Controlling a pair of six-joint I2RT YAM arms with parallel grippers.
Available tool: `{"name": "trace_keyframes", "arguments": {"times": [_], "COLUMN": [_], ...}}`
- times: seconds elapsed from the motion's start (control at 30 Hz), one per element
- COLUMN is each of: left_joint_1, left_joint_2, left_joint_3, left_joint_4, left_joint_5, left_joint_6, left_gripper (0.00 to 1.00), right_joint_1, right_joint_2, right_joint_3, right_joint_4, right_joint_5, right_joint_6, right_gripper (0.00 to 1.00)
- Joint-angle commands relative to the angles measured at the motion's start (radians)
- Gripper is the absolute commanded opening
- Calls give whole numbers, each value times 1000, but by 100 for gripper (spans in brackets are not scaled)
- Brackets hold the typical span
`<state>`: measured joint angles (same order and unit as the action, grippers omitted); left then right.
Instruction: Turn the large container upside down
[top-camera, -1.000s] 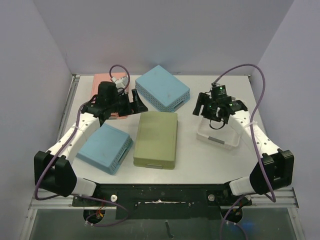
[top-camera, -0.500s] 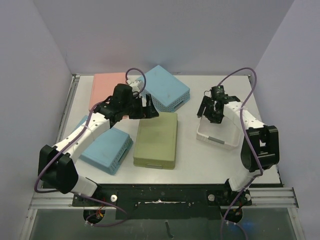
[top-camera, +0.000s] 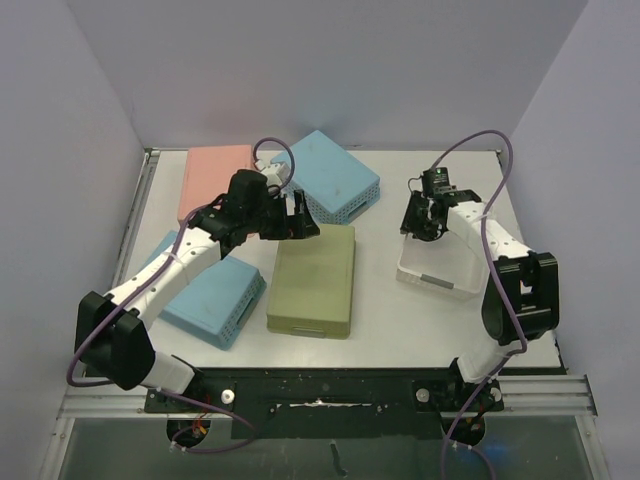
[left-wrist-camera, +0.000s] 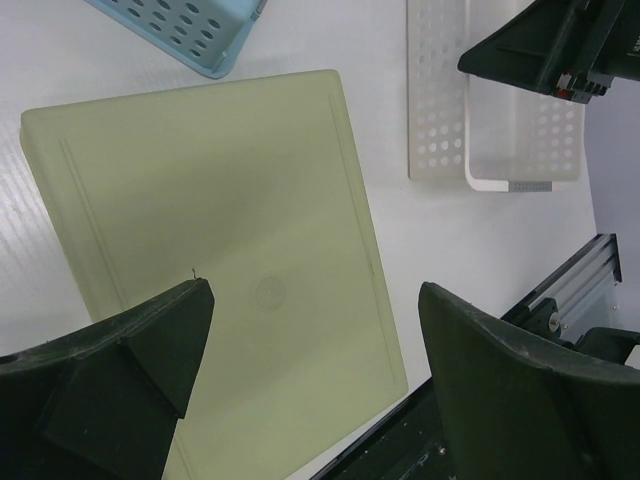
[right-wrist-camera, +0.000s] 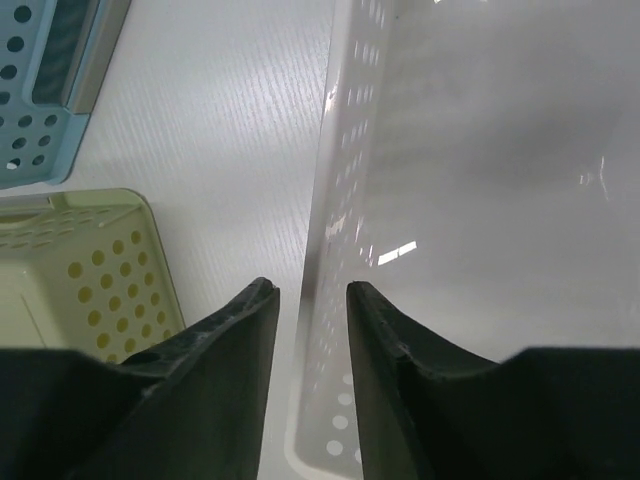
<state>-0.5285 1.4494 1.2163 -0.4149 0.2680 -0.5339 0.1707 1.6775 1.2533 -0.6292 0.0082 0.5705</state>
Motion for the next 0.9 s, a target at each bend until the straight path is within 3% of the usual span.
{"name": "trace_keyframes", "arguments": {"times": [0.0, 0.07, 0.2, 0.33, 0.43, 0.57, 0.7, 0.77, 0.87], "left_joint_1": [-1, -1, -1, 11, 32, 77, 164, 203, 221], "left_joint_2": [-31, -20, -15, -55, -79, -115, -197, -234, -270], "left_joint_3": [15, 28, 48, 24, 29, 56, 2, -34, -66], "left_joint_4": [42, 34, 12, 21, 7, -54, -43, -27, 2], "left_joint_5": [-5, 1, -9, -63, -92, -160, -134, -125, -168], "left_joint_6": [28, 37, 49, 50, 66, 100, 115, 119, 120], "left_gripper": [86, 86, 86, 86, 86, 86, 86, 86, 86], "right_joint_1": [-10, -13, -13, -5, -5, -14, -55, -102, -166], "right_joint_2": [18, 50, 76, 35, -30, -123, -148, -173, -215], "right_joint_3": [60, 74, 115, 204, 244, 250, 253, 165, -96], "right_joint_4": [18, 18, 4, -27, 31, 149, 202, 342, 699], "right_joint_5": [39, 70, 76, 29, -188, -408, -583, -718, -892], "right_joint_6": [-23, -17, -6, -35, -85, -17, 59, 159, 382], "right_gripper": [39, 37, 1, 0, 0, 0, 0, 0, 0]}}
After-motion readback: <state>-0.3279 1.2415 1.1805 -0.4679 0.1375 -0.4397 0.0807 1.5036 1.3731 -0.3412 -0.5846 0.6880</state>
